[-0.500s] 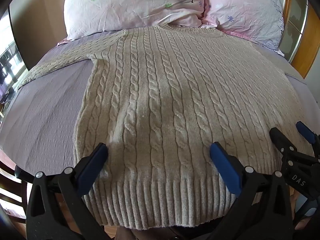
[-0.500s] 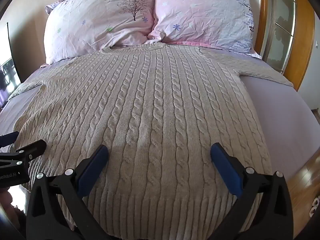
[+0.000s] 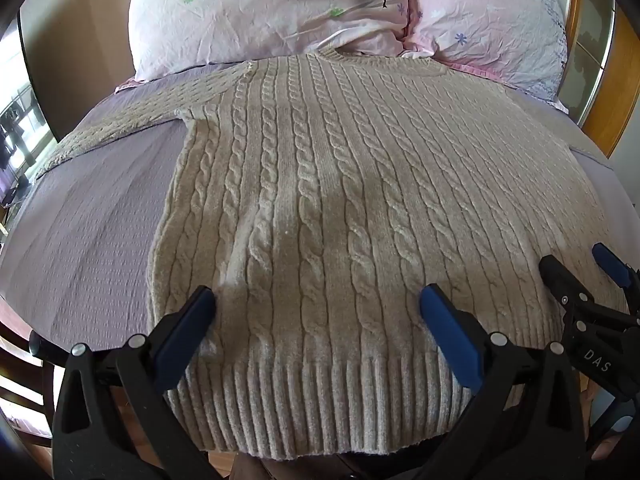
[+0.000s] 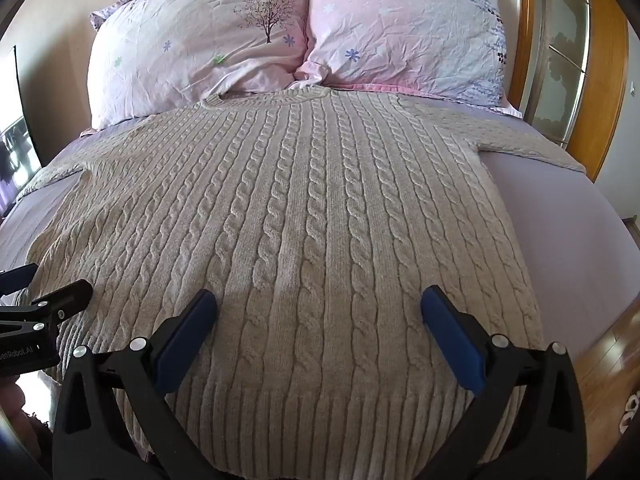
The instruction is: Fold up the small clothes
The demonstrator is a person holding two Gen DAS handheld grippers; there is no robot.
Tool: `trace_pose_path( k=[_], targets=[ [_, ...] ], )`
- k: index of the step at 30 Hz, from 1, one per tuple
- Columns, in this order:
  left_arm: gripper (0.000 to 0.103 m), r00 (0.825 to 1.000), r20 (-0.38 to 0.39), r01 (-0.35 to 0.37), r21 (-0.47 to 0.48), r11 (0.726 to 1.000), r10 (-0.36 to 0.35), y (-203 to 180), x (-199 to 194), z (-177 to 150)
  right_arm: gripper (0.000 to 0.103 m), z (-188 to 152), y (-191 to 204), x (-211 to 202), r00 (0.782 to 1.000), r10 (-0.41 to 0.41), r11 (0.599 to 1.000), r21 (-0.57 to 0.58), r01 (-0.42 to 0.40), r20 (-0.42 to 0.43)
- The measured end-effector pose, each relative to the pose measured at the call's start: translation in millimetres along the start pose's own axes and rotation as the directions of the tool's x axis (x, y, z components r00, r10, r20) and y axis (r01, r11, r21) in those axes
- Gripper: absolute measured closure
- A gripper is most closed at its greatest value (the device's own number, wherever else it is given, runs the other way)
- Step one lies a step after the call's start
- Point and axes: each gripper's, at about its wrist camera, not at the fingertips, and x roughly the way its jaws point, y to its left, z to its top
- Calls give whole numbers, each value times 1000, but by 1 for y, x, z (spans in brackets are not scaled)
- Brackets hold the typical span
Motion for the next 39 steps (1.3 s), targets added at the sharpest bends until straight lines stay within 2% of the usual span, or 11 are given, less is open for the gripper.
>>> trace_pose_path(
  k=[39],
  targets=[
    [2,1000,8,-1,0,1000,1,0,0,0,1,0,-1,-3,1000,0,1000,0,0,10]
  ],
)
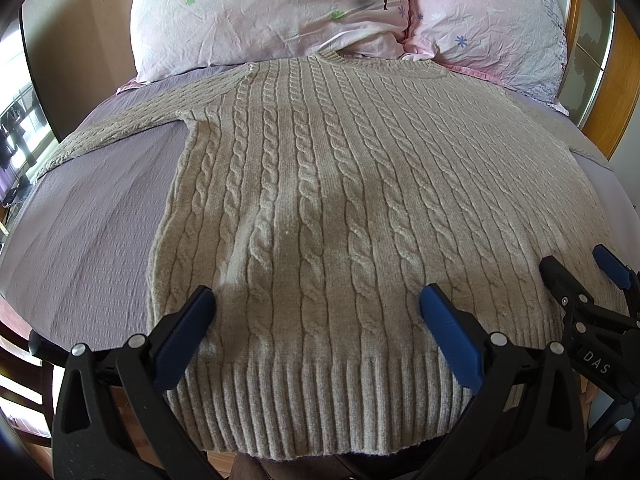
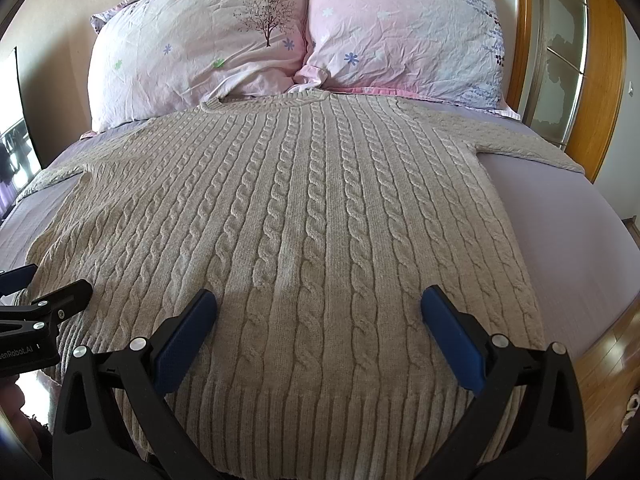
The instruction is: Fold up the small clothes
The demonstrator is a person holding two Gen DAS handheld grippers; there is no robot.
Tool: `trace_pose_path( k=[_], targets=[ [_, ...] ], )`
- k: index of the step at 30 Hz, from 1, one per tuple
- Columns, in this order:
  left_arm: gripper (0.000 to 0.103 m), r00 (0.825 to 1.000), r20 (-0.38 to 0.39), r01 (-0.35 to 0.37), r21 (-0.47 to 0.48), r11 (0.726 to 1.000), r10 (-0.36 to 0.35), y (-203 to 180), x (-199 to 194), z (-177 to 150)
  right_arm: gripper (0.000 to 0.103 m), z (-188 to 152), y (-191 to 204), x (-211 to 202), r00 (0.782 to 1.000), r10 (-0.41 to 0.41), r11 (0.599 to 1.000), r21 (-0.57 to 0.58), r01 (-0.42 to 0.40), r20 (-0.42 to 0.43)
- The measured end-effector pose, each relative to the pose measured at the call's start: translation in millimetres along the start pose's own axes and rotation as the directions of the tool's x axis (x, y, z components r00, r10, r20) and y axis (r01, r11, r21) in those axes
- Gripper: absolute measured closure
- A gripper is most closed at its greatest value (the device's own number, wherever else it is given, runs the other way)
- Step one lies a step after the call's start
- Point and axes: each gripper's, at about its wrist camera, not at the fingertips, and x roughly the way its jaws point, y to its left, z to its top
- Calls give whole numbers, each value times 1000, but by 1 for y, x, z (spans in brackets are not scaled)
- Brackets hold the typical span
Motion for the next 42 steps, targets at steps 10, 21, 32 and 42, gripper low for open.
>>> trace_pose_path(
  k=[10,21,32,42],
  targets=[
    [2,1000,1,0,0,1000,0,0,0,0,1,0,0,0,1000,0,1000,0,0,2],
    [2,1000,2,0,0,1000,0,0,0,0,1,-1,0,-1,1000,0,1000,0,0,3],
    [2,1000,4,0,0,1000,0,0,0,0,1,0,0,-1,1000,0,1000,0,0,5],
    [2,1000,10,-1,1,1000,1,0,-1,0,1,-2,3,-1,1000,3,1000,-3,-3,13]
  ],
)
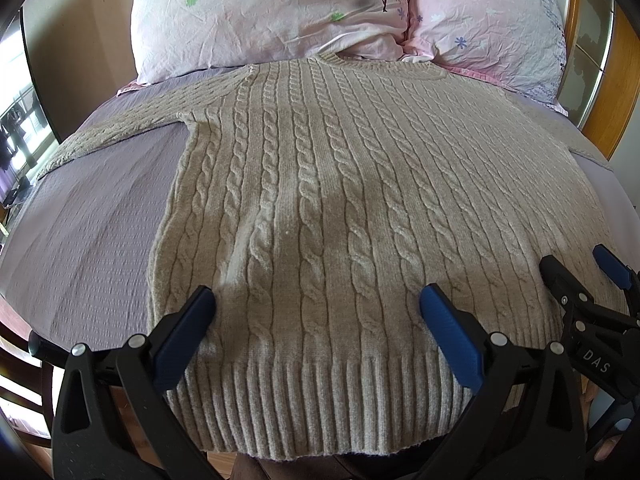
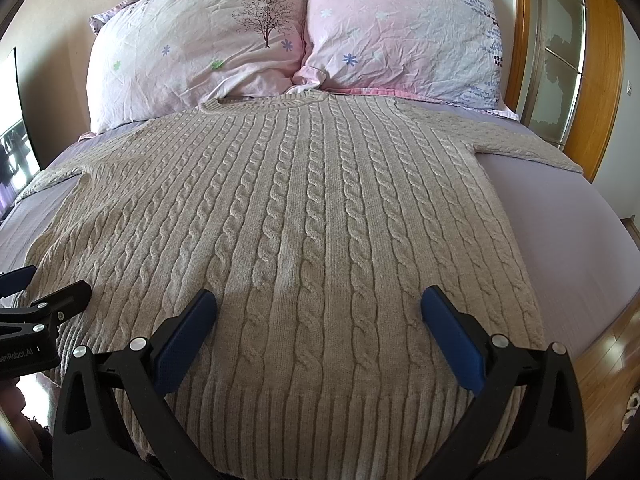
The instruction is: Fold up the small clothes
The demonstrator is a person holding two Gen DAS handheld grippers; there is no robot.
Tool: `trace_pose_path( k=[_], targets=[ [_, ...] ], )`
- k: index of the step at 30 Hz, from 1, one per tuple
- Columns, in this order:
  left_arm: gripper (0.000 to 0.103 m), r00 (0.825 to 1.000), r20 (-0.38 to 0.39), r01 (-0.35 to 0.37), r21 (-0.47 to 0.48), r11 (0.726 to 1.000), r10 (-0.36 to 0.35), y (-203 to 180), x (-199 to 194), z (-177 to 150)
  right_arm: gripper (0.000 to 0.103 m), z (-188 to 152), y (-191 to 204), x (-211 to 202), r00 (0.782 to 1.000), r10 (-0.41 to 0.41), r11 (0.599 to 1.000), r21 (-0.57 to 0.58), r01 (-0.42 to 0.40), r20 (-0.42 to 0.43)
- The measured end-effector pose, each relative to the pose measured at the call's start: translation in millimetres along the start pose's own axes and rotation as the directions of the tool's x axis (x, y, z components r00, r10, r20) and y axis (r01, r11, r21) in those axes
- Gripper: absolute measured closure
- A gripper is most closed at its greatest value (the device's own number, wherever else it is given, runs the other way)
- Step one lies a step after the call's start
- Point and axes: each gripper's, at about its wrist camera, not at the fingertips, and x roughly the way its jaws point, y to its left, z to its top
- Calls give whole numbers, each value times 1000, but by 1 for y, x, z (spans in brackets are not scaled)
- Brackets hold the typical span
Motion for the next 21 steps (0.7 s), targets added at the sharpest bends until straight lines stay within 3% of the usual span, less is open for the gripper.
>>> trace_pose_path(
  k=[2,5,8,12,15,16,17,18,20,21],
  targets=[
    [2,1000,11,0,3,1000,0,0,-2,2,1,5,-3,-2,999,21,1000,-18,-20,27],
    [2,1000,29,4,14,1000,-4,0,-9,6,1,10,-18,-5,991,119,992,-58,-116,59],
    [2,1000,17,20,27,999,-20,4,-5,8,1,35,-50,-7,980,192,981,11,-193,57],
    [2,996,47,78,9,997,-79,13,-4,26,1,97,-144,-8,982,156,958,227,-177,106],
    [2,980,151,128,21,992,-129,20,-13,46,1,137,-224,19,997,34,916,397,-58,67],
    [2,965,203,165,32,986,-168,24,-16,56,5,145,-244,29,999,-4,902,432,-18,50],
    [2,954,230,189,35,981,-192,27,-18,62,20,153,-269,42,998,-57,879,476,39,23],
    [2,940,259,223,32,974,-224,32,-17,70,29,163,-303,60,993,-118,837,536,108,-15],
    [2,922,283,275,6,962,-265,43,-13,83,53,170,-346,82,986,-158,764,625,159,-58],
    [2,912,287,310,-16,951,-293,51,-9,92,55,172,-377,98,982,-168,692,700,178,-84]
  ],
)
